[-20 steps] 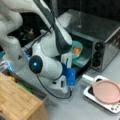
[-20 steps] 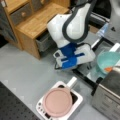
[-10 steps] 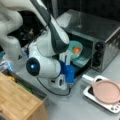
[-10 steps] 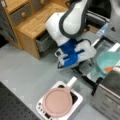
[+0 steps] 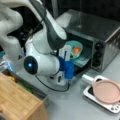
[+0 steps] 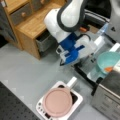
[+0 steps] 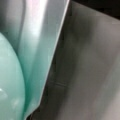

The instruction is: Open the microwave oven door. Pull out the microwave oven tray. Pick up the bowl. Place the bowl on the microwave tray.

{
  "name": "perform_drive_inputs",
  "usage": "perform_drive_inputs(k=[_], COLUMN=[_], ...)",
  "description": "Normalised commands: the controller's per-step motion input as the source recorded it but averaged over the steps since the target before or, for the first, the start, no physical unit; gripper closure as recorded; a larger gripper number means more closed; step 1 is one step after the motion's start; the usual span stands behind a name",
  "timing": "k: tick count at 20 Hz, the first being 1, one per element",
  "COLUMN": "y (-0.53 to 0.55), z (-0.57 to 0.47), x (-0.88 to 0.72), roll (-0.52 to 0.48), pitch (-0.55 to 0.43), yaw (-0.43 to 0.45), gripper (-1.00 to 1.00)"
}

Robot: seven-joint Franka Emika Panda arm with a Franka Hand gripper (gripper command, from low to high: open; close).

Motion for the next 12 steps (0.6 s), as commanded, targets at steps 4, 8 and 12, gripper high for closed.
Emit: perform_drive_inputs(k=[4,8,12], y=[0.48,0.50,0.40], z=[0.36,0.40,0.33], x=[-0.21,-0.25,-0.30], roll=[0.039,0.024,0.005], pitch=[0.212,0.239,0.255], yaw=[0.005,0.005,0.003], gripper=[-1.00,-1.00,-1.00])
